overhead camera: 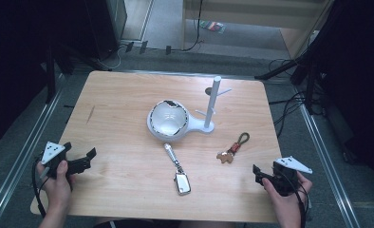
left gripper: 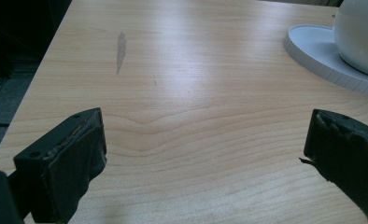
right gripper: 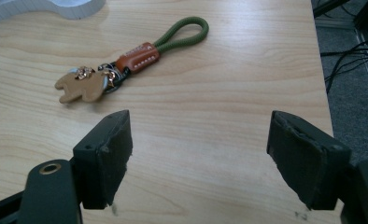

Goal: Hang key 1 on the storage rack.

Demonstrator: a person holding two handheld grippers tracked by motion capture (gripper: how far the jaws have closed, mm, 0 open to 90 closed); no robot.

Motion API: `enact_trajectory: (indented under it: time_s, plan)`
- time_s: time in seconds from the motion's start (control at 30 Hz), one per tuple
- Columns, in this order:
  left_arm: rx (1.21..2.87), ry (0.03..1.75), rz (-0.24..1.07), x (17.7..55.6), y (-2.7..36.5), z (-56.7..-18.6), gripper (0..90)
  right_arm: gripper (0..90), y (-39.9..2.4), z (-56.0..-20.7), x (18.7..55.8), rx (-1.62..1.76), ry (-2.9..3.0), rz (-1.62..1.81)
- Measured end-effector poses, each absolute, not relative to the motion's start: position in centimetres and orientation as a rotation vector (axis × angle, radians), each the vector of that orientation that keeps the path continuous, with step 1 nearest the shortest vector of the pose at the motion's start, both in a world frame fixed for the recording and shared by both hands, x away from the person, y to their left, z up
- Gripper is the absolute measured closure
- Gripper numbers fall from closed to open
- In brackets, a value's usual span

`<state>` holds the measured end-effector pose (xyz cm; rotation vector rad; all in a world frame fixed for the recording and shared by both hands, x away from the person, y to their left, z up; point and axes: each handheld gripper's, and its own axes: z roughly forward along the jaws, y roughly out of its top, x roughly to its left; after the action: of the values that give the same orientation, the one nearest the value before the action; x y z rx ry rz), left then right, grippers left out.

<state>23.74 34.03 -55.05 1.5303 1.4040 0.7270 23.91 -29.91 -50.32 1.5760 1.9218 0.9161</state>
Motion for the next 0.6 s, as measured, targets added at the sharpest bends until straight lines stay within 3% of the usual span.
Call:
enact_trajectory:
  time_s: [0.6]
  plan:
    - [1.545, 1.404, 0.728, 23.8, 33.9, -55.0, 0.0, 20.6, -28.8, -47.8, 26.5, 1.616, 2.067, 0.787]
